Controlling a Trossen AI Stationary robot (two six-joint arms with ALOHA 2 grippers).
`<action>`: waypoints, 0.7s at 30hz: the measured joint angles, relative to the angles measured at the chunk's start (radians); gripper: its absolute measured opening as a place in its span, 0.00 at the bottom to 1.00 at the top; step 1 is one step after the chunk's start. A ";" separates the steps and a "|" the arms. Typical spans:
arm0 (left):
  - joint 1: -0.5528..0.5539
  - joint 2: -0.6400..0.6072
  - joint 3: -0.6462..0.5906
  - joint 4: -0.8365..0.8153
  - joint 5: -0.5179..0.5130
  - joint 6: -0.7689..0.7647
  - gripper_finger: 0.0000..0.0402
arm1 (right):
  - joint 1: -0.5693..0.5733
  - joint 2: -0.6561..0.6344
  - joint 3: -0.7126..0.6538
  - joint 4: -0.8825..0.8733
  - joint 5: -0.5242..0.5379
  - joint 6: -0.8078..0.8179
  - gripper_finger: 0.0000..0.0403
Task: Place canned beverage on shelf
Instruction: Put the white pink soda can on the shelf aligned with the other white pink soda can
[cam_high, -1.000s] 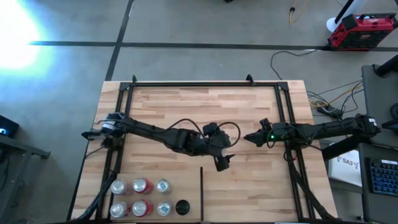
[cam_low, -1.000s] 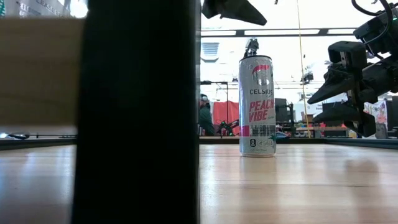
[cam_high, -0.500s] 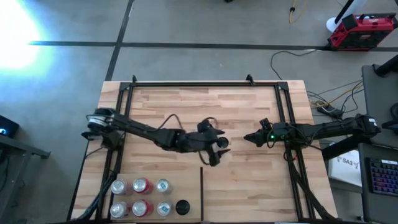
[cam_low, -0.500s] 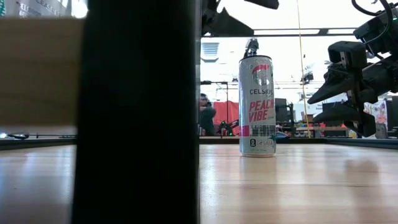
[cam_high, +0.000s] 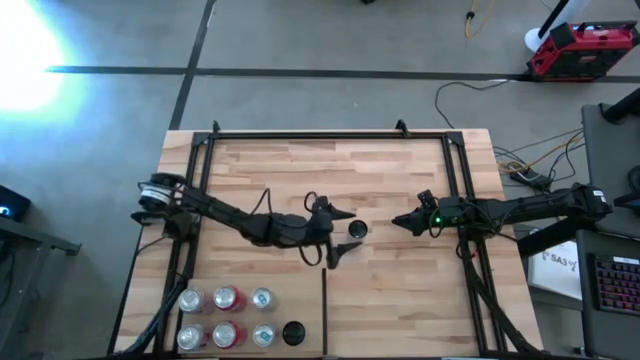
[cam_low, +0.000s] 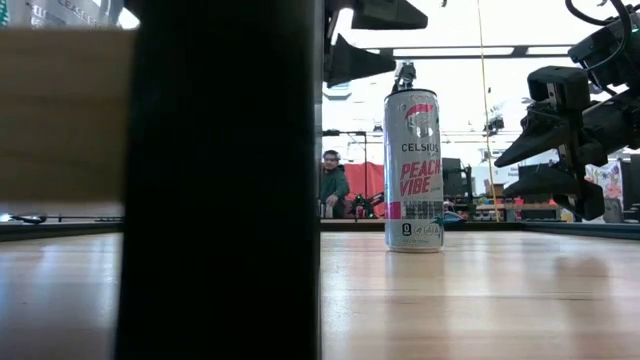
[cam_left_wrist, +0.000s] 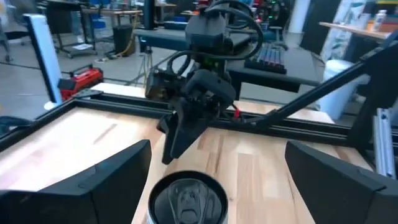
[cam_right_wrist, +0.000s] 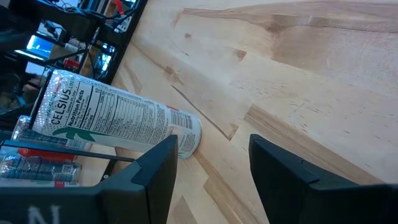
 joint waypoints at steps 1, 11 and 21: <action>0.006 0.000 0.000 0.001 0.020 0.003 0.88 | 0.000 0.000 0.000 0.000 0.000 0.000 0.45; 0.091 0.046 0.000 0.026 0.253 0.046 0.88 | 0.000 0.000 0.000 0.000 0.000 0.000 0.45; 0.137 0.097 -0.007 0.044 0.318 0.072 0.88 | 0.000 0.000 0.000 0.000 0.000 0.000 0.45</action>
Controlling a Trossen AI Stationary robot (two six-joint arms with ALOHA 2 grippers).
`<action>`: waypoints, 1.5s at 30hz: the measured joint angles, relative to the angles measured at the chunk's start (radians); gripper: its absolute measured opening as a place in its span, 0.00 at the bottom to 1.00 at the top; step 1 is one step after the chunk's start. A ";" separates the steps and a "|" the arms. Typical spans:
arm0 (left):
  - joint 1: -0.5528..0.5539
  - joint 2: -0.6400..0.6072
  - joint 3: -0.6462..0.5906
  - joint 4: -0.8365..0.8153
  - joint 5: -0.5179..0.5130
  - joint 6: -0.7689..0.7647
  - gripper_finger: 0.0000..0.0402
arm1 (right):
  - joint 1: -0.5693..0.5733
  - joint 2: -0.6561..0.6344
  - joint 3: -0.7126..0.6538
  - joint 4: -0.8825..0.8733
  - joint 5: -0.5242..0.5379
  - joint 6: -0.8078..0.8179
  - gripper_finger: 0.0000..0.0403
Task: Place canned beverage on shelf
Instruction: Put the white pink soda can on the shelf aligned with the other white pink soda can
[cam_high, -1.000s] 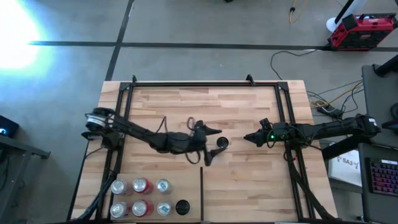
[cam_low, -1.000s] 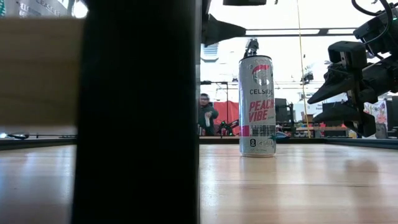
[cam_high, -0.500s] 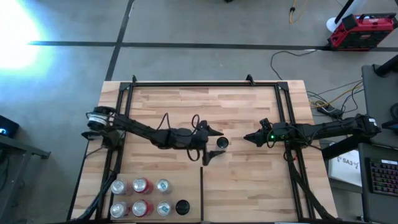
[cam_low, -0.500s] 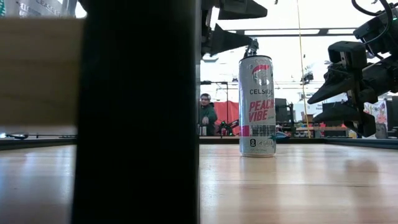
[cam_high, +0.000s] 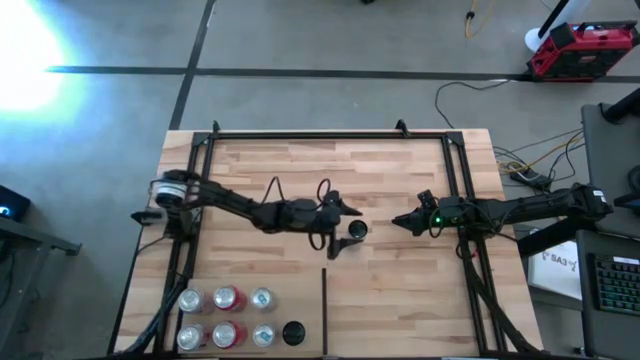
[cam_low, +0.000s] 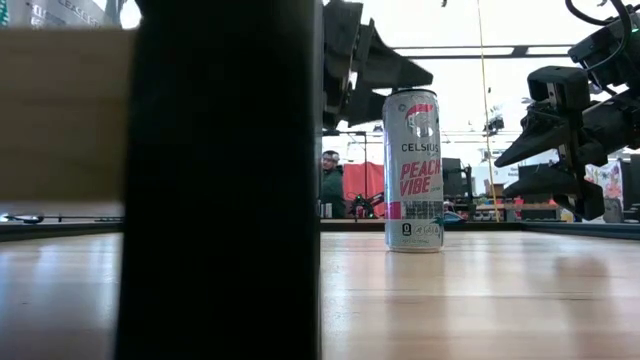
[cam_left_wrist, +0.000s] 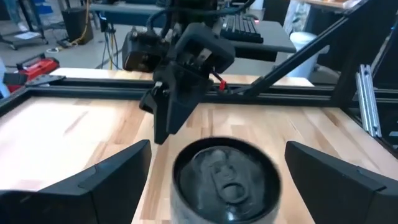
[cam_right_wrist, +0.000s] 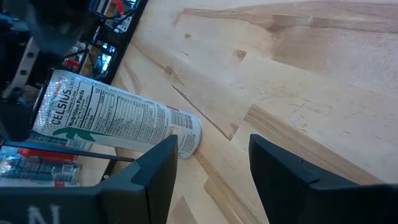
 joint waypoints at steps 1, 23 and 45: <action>0.003 0.007 0.000 0.002 0.013 -0.002 0.88 | 0.000 0.000 0.000 0.000 0.000 0.000 0.45; 0.029 0.091 -0.015 0.099 0.161 0.045 0.73 | 0.000 0.000 0.000 0.000 0.000 0.000 0.45; 0.049 -0.057 -0.075 -0.038 0.189 -0.012 0.58 | 0.000 0.000 0.000 0.000 0.000 0.000 0.45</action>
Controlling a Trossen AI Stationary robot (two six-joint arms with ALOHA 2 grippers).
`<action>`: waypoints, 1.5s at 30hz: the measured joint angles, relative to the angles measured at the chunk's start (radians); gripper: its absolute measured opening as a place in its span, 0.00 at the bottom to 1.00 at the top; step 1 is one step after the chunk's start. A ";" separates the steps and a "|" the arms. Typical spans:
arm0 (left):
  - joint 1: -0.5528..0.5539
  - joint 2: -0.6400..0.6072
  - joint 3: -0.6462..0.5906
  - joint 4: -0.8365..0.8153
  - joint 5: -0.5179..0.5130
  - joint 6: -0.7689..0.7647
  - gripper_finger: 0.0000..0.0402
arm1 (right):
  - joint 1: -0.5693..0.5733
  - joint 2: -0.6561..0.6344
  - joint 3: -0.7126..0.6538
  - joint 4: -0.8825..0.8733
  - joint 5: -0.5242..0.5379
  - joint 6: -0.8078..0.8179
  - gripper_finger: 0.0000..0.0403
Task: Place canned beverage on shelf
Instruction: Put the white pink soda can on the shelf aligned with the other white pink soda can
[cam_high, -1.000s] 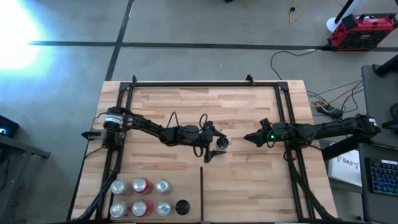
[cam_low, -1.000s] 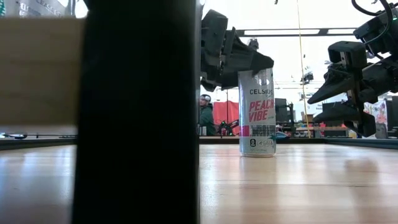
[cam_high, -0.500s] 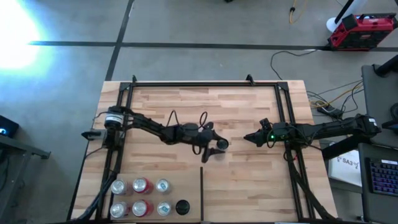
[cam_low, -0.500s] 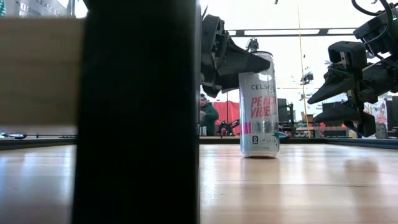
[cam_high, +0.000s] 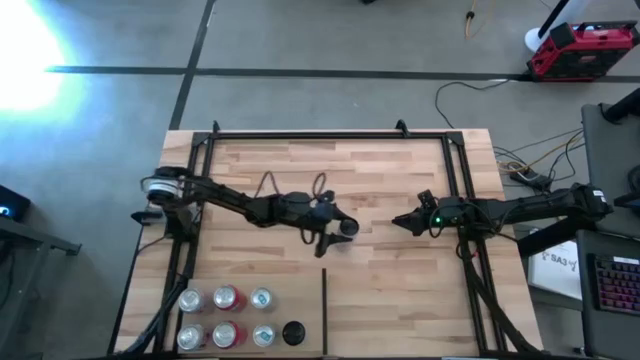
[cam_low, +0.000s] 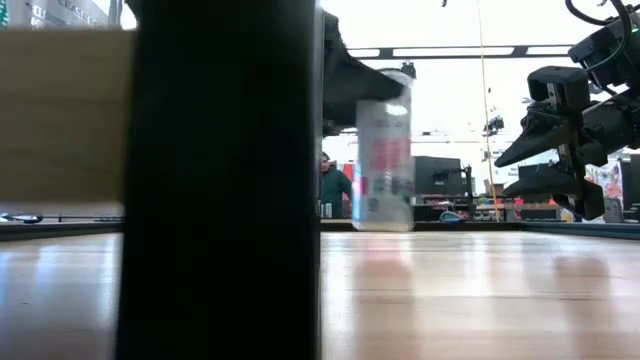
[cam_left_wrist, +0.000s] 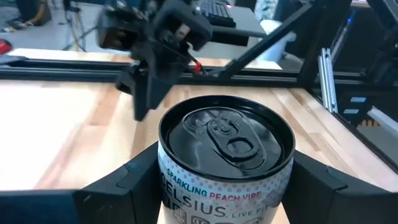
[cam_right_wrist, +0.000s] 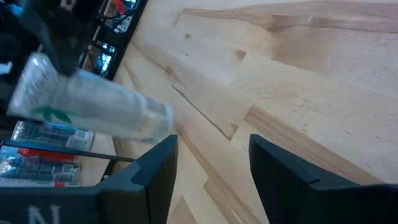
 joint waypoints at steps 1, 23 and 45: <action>0.000 -0.025 -0.029 0.006 -0.011 -0.002 0.58 | 0.000 0.000 0.000 0.000 0.000 0.000 0.45; -0.117 -0.430 -0.618 0.319 -0.088 -0.022 0.62 | 0.000 0.000 0.000 0.000 0.000 0.000 0.45; -0.125 -0.372 -0.589 0.253 -0.062 -0.022 0.69 | 0.000 0.000 0.000 0.000 0.000 -0.001 0.45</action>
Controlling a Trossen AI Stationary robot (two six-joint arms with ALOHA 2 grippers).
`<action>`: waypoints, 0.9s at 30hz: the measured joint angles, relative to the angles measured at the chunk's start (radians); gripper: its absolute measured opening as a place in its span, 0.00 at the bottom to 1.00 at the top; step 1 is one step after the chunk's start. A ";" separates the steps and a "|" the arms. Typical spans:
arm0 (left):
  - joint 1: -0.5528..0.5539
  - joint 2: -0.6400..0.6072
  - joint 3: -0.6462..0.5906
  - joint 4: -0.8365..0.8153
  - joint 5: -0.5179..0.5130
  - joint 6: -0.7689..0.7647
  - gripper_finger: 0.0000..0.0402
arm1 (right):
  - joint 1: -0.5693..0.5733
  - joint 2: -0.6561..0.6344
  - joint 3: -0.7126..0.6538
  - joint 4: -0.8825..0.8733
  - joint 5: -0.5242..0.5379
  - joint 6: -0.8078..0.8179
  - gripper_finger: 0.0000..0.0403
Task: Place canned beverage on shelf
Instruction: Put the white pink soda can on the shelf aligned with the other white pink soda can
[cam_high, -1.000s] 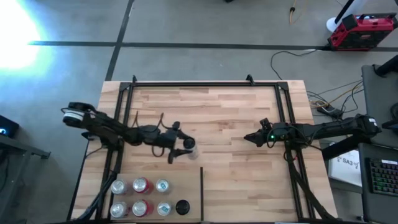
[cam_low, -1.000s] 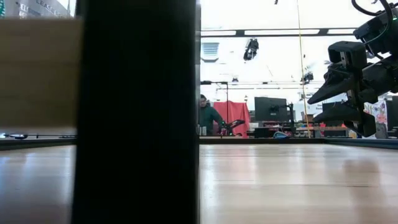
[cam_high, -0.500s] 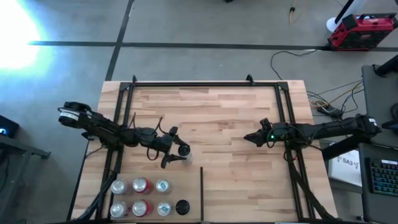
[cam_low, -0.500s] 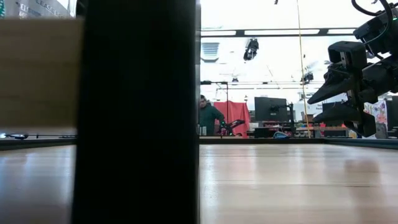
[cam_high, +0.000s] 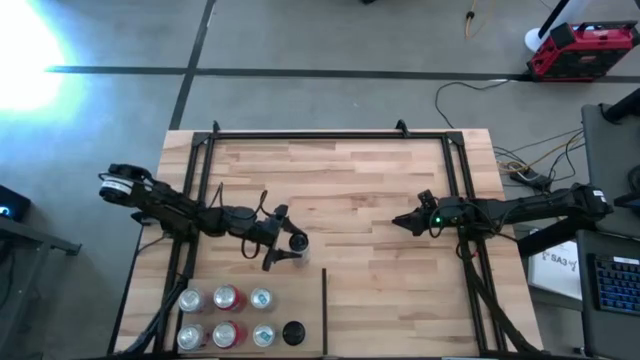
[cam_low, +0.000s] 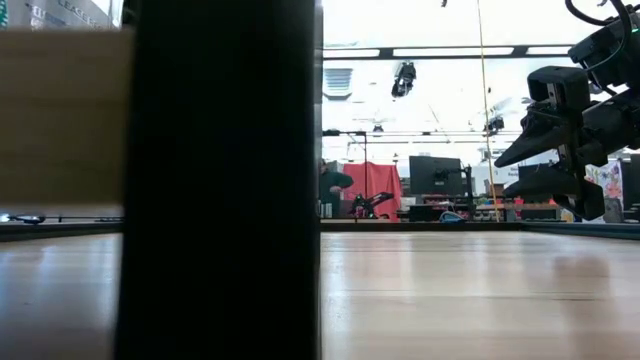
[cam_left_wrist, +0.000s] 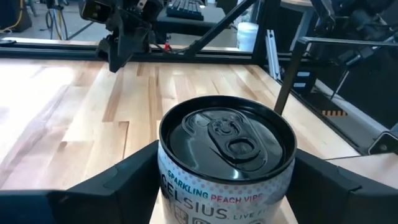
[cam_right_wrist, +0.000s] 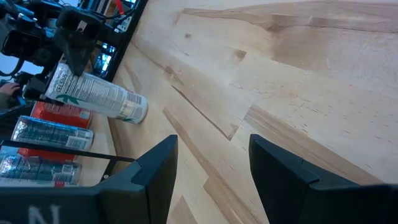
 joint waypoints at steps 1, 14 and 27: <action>0.000 0.000 0.000 0.000 -0.006 -0.005 0.70 | 0.000 0.000 0.000 0.000 0.000 0.000 0.45; -0.038 -0.025 -0.001 0.014 -0.065 -0.178 0.93 | 0.000 0.000 0.000 0.000 0.000 0.000 0.45; -0.053 -0.121 0.035 -0.132 -0.175 -0.348 1.00 | 0.000 0.000 0.000 0.000 0.000 0.000 0.45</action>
